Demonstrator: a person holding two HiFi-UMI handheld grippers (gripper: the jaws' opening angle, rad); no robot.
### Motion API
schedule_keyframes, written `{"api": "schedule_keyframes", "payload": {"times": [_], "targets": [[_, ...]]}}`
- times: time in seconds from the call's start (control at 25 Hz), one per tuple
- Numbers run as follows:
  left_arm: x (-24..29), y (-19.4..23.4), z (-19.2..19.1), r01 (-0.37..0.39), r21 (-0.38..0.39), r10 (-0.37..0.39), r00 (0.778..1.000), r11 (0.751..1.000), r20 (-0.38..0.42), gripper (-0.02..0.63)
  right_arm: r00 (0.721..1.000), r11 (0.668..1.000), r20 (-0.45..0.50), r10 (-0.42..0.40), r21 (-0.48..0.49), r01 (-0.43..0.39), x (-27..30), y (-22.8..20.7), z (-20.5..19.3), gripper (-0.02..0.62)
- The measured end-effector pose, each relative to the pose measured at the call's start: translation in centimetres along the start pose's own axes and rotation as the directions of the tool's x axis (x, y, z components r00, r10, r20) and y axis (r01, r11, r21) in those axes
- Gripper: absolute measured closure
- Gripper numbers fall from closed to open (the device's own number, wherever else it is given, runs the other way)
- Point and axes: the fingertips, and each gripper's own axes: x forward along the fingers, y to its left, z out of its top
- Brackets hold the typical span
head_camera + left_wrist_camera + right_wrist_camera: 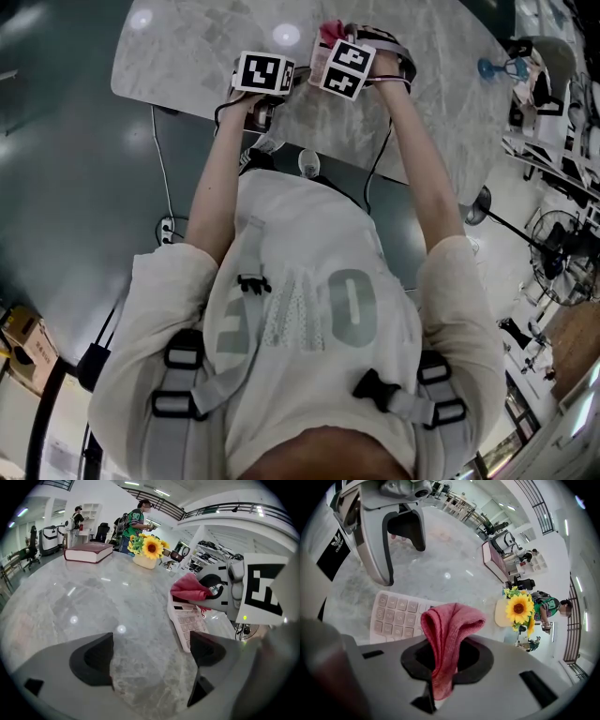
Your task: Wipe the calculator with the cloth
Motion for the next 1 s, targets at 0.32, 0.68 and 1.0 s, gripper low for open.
{"api": "schedule_keyframes", "payload": {"times": [0.32,0.68,1.0], "targets": [[0.0,0.0,-0.1,0.005,0.013,-0.005,1.0,1.0,-0.006,0.087,0.999,0.999,-0.001,0.034,-0.03,-0.034,0.5,1.8,0.5,0.536],[0.1,0.0,-0.1,-0.006,0.024,0.005,1.0,1.0,0.01,0.087,0.994,0.994,0.035,0.108,-0.013,-0.107,-0.7,4.4,1.1,0.537],[0.0,0.0,-0.2,-0.022,0.044,0.021,1.0,0.999,0.012,0.087,0.989,0.99,0.056,0.139,-0.033,-0.138,-2.2,7.6,1.8,0.537]]}}
